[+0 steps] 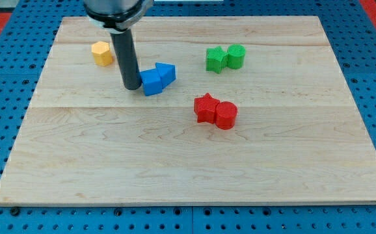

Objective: Move the green circle to the bottom center of the board

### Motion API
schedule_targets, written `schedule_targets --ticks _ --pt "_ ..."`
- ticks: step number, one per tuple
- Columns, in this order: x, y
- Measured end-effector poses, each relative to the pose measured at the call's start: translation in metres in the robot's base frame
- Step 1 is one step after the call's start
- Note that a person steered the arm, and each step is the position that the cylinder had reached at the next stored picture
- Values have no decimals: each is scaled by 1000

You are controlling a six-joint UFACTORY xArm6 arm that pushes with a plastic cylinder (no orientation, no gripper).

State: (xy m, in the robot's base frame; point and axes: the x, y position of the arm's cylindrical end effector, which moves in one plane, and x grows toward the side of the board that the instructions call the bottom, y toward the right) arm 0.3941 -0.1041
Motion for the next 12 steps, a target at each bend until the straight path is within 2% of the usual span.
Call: schedule_targets --ticks 1,2,3,5,6,8,9,11,12 --pt "9 -61" --pt "37 -104" --pt "46 -23" --pt "24 89" --pt "-3 133" --pt "-67 123" --pt "-93 161" --pt "-103 262" --pt "-75 266"
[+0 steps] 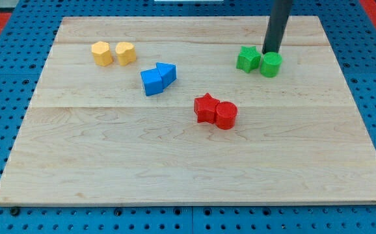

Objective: Move the green circle to the bottom center of the board

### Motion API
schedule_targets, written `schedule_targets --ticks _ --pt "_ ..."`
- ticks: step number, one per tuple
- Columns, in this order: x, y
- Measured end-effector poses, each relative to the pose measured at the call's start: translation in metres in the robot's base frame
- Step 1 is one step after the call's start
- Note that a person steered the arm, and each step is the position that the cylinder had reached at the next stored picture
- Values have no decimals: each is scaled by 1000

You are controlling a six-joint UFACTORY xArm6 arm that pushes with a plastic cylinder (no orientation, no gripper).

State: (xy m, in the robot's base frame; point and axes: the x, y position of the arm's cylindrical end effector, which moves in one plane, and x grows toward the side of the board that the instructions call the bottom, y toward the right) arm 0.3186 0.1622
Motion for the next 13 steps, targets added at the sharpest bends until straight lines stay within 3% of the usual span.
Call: schedule_targets --ticks 1,3,4,5,6,7,8,9,10,12,13 --pt "58 -35" --pt "63 -4" --pt "145 -9" --pt "195 -19" --pt "177 -12" --pt "186 -33" --pt "243 -102" --pt "244 -112" --pt "213 -82" --pt "218 -160" --pt "212 -115"
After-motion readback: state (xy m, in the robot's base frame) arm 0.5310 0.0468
